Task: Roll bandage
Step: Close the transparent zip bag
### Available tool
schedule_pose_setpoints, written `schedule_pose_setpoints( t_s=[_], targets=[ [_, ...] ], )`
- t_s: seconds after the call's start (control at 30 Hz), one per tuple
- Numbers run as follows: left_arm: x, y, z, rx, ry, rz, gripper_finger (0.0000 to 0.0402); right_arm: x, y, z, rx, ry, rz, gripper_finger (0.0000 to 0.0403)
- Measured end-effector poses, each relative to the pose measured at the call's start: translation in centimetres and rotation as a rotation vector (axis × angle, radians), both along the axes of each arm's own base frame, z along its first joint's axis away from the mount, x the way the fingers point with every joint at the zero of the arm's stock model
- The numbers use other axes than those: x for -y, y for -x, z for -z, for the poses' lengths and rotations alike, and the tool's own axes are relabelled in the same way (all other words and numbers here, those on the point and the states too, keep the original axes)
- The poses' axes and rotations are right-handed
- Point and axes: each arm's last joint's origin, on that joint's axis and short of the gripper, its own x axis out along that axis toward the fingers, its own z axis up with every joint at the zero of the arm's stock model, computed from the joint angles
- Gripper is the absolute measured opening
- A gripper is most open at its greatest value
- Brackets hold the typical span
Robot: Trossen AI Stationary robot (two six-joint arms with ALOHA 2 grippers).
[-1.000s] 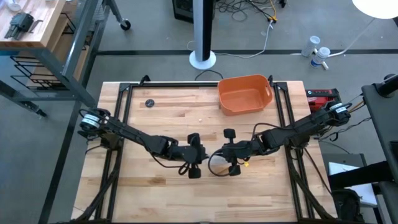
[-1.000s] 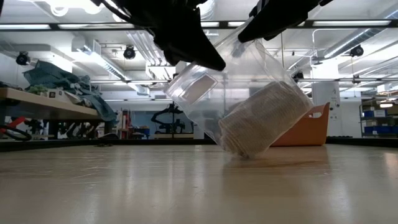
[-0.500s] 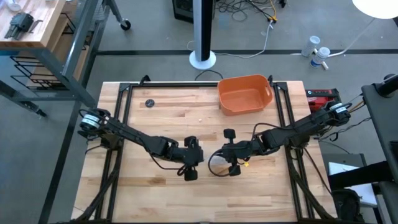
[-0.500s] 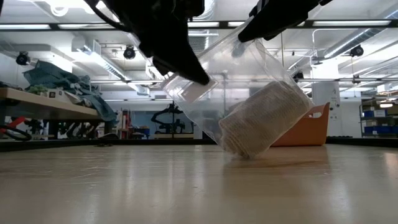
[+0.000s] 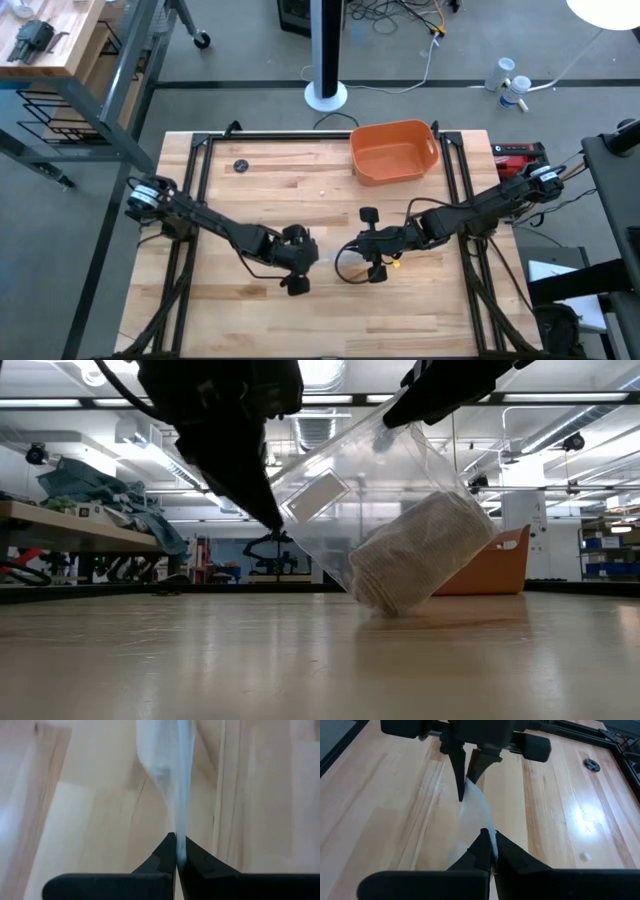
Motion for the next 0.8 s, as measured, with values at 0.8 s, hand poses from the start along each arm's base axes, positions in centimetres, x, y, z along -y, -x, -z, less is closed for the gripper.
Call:
schedule_pose_setpoints(
  t_s=[0.8],
  targets=[
    [0.9, 1.1, -8.1, 0.526, -0.315, -0.148, 0.0009, 0.0, 0.0, 0.0, 0.007, -0.003, 0.0, 0.0]
  ],
)
